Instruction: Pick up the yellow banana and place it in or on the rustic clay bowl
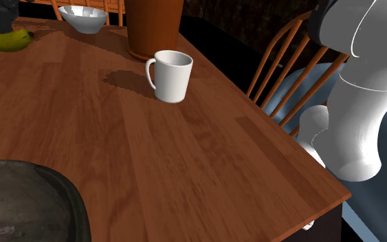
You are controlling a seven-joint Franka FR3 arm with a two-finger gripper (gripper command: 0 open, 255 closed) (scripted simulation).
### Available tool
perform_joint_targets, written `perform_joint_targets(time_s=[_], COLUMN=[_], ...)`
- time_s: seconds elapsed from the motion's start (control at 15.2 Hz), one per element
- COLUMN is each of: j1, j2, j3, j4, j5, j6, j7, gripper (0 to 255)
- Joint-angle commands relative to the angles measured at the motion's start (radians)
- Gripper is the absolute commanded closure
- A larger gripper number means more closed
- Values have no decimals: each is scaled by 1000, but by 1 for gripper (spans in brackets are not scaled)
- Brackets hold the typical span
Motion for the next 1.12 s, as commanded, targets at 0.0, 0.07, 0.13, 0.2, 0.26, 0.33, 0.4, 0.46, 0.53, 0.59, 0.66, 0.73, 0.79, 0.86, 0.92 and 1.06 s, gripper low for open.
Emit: perform_joint_targets(time_s=[0.0, 0.07, 0.13, 0.2, 0.26, 0.33, 0.4, 0.46, 0.53, 0.59, 0.66, 0.73, 0.79, 0.86, 0.92, 1.06], j1=[42, 64, 87, 111, 136, 162, 191, 221, 254, 289, 352, 332, 315, 300, 287, 267], j2=[18, 29, 41, 55, 71, 88, 108, 131, 157, 186, 243, 215, 193, 175, 159, 131], j3=[13, 18, 23, 28, 32, 37, 40, 41, 42, 42, 38, 41, 44, 47, 50, 53], j4=[22, 37, 53, 73, 95, 121, 150, 184, 224, 271, 367, 304, 251, 206, 165, 92], j5=[-24, -36, -49, -63, -77, -93, -109, -126, -144, -163, -198, -183, -173, -164, -156, -143], j6=[-11, -18, -26, -35, -45, -57, -71, -86, -104, -125, -167, -133, -103, -77, -52, -7], j7=[48, 71, 94, 116, 138, 160, 180, 200, 220, 237, 260, 266, 271, 274, 278, 283], gripper=[255, 255, 255, 255, 255, 255, 255, 255, 255, 255, 255, 255, 255, 255, 255, 255])
